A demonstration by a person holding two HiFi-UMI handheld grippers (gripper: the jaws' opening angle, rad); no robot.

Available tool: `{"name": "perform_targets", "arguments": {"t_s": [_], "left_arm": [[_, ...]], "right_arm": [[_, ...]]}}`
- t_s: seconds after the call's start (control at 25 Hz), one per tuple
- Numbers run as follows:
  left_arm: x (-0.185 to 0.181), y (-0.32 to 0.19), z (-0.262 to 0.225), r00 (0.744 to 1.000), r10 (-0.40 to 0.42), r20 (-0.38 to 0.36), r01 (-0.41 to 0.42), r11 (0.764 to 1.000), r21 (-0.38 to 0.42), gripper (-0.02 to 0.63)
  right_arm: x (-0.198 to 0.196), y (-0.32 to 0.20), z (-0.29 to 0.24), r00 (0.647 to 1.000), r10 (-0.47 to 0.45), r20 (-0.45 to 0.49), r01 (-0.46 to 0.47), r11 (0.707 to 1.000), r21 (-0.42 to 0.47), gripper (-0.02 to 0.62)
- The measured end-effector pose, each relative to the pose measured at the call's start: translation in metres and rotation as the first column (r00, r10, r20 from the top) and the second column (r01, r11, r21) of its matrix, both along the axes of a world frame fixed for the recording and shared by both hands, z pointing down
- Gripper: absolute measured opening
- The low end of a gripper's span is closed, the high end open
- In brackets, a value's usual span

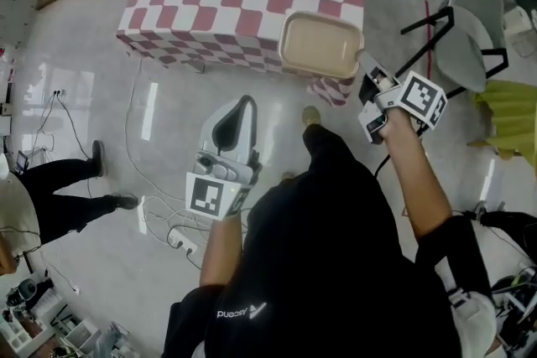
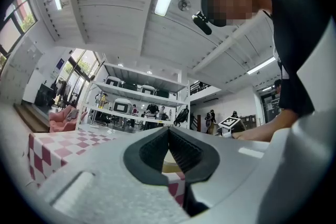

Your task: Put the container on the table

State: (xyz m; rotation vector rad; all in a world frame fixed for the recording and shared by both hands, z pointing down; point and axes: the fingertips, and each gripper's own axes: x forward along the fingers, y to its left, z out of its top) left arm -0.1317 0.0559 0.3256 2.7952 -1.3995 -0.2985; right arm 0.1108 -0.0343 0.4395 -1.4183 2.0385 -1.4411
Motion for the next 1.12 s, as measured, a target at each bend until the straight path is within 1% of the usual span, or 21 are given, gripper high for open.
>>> {"name": "perform_targets", "arguments": {"t_s": [0.08, 0.16, 0.24, 0.4, 0.56, 0.64, 0.8, 0.92, 1.12], "left_arm": [[-0.032, -0.002, 0.007, 1.0, -0.005, 0.011, 0.005, 1.0, -0.011, 0.009], [-0.046, -0.026, 0.004, 1.0, -0.018, 0.015, 0.018, 1.0, -0.016, 0.009], [-0.043, -0.057, 0.001, 0.999, -0.033, 0.02, 0.034, 0.999, -0.022, 0.011], [-0.019, -0.112, 0.002, 0.998, -0.048, 0.038, 0.049, 0.998, -0.031, 0.009], [-0.005, -0.153, 0.007, 0.996, -0.069, 0.059, 0.072, 0.996, -0.045, 0.011], [0.0, -0.169, 0.008, 0.995, -0.078, 0.058, 0.081, 0.995, -0.05, 0.011], [0.004, -0.192, 0.013, 0.995, -0.076, 0.062, 0.08, 0.994, -0.067, 0.009], [0.003, -0.206, 0.012, 0.996, -0.065, 0.061, 0.069, 0.995, -0.068, 0.01], [0.0, -0.225, 0.015, 0.997, -0.026, 0.067, 0.031, 0.997, -0.068, 0.011]], "right_arm": [[-0.033, 0.0, 0.013, 1.0, 0.002, 0.011, -0.002, 1.0, -0.014, 0.049], [-0.05, -0.023, 0.015, 1.0, -0.009, 0.023, 0.009, 1.0, -0.021, 0.049], [-0.052, -0.052, 0.02, 0.999, -0.026, 0.031, 0.027, 0.999, -0.03, 0.049], [-0.036, -0.101, 0.044, 0.999, -0.043, 0.025, 0.045, 0.996, -0.081, 0.049], [-0.03, -0.133, 0.069, 0.997, -0.066, 0.029, 0.07, 0.988, -0.141, 0.049], [-0.026, -0.147, 0.077, 0.997, -0.073, 0.026, 0.077, 0.984, -0.16, 0.049], [-0.022, -0.162, 0.092, 0.998, -0.055, 0.033, 0.061, 0.977, -0.204, 0.051], [-0.021, -0.169, 0.099, 0.999, -0.04, 0.013, 0.042, 0.972, -0.23, 0.051], [-0.02, -0.174, 0.107, 1.0, -0.009, -0.015, 0.005, 0.97, -0.244, 0.052]]}}
